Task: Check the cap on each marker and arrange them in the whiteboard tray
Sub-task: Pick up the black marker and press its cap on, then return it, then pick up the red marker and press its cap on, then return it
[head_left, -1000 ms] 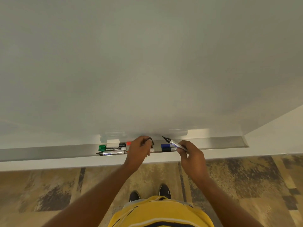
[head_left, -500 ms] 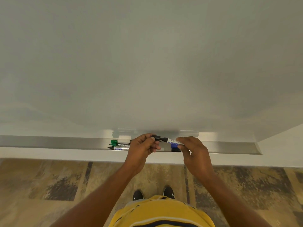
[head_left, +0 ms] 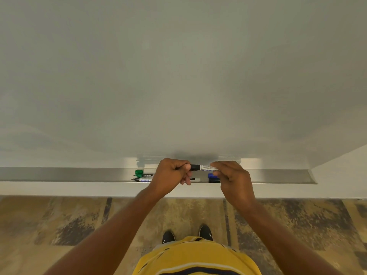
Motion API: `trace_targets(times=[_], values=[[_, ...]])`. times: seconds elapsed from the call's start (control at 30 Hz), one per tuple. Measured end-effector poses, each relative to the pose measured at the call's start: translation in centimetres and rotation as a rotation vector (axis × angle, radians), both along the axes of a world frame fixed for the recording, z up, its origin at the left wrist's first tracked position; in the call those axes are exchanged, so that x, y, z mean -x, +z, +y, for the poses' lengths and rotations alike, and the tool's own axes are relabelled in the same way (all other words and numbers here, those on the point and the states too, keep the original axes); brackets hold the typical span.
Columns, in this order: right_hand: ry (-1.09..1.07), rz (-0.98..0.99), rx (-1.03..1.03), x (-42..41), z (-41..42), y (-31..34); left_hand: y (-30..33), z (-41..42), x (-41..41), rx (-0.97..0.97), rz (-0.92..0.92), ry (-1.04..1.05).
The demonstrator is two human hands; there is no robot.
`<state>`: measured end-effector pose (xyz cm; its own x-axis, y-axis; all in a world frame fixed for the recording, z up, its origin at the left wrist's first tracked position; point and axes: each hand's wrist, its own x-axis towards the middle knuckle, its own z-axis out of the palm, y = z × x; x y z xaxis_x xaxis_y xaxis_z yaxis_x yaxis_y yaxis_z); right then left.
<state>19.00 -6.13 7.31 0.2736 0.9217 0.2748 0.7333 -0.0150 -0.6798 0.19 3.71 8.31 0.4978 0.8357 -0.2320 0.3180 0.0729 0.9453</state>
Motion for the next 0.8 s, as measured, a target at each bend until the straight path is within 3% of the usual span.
trace_targets(times=[0.23,0.4,0.57,0.67,0.8], values=[[0.030,-0.038,0.044,0.4,1.4,-1.9,-1.3,1.4,0.3,0.051,0.108,-0.019],[0.146,-0.113,0.200,1.1,3.8,-5.3,-4.6,1.9,1.4,-0.079,0.346,0.008],[0.101,-0.159,0.260,1.2,4.8,-7.9,-6.7,0.9,2.9,-0.169,0.519,0.199],[0.074,-0.268,0.299,1.8,4.9,-8.9,-8.0,0.2,4.4,-0.220,0.660,0.167],[0.071,-0.320,0.351,3.0,5.0,-9.6,-8.9,-0.5,5.1,-0.256,0.711,0.118]])
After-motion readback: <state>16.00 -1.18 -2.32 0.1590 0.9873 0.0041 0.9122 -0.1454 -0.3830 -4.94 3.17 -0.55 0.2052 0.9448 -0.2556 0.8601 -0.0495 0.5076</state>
